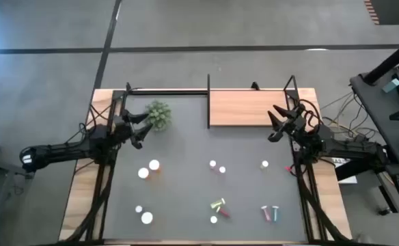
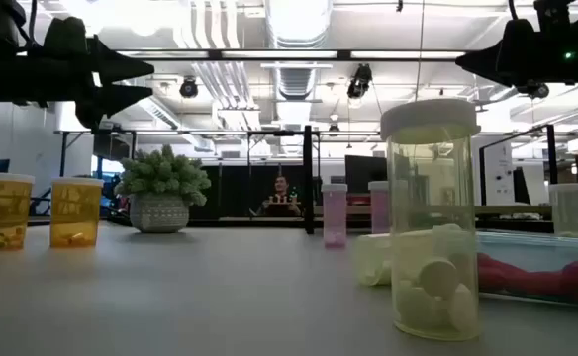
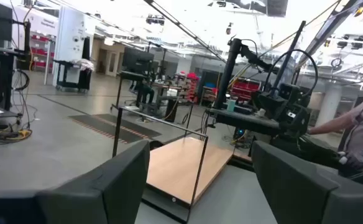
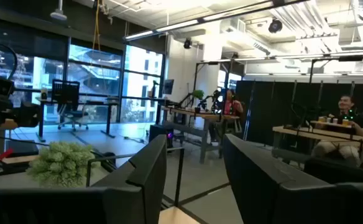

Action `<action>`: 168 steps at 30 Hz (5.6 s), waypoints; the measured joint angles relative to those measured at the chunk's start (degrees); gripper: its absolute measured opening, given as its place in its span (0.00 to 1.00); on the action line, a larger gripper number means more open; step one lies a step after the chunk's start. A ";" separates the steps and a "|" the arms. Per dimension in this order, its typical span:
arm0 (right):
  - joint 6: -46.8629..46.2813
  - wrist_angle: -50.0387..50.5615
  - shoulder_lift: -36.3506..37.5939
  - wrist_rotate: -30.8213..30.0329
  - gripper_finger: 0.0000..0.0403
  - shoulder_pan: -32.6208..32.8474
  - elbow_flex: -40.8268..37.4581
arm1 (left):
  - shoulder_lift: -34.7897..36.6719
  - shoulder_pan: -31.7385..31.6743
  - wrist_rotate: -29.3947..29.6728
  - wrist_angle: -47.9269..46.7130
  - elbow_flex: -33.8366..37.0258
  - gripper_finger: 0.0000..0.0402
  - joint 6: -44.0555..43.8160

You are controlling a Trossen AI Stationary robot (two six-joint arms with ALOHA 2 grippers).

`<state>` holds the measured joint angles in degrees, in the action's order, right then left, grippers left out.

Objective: Pick and place medicine bottles onto shelf by color

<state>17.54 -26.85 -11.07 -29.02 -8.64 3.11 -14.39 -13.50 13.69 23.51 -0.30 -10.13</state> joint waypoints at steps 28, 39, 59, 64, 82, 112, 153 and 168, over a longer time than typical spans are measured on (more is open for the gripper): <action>0.02 0.01 0.01 0.00 0.37 -0.01 -0.01 | 0.01 0.01 0.00 -0.01 0.00 0.67 0.01; 0.02 0.02 0.01 0.00 0.37 -0.01 -0.01 | 0.01 0.01 0.00 0.00 0.00 0.67 0.01; 0.01 0.01 0.00 0.00 0.37 -0.02 0.00 | 0.02 0.01 0.00 0.00 0.00 0.67 0.02; 0.02 0.01 0.02 0.00 0.37 -0.02 0.00 | 0.01 0.00 -0.01 -0.01 0.00 0.67 0.00; 0.02 0.01 0.02 0.00 0.37 -0.02 0.00 | 0.00 0.02 0.00 -0.02 0.00 0.67 0.00; -50.07 -1.51 0.00 0.48 0.37 0.00 0.00 | 0.01 0.01 0.00 0.00 0.00 0.67 0.01; -60.36 62.86 -20.05 5.51 0.37 -0.02 39.49 | 0.02 0.00 0.00 -0.02 0.00 0.67 0.00; -76.55 90.93 -43.02 10.04 0.37 0.00 57.63 | 0.02 0.00 0.00 0.00 0.00 0.67 0.00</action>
<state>-59.01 64.08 -54.09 -18.97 -8.64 60.74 -14.37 -13.50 13.69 23.51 -0.30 -10.13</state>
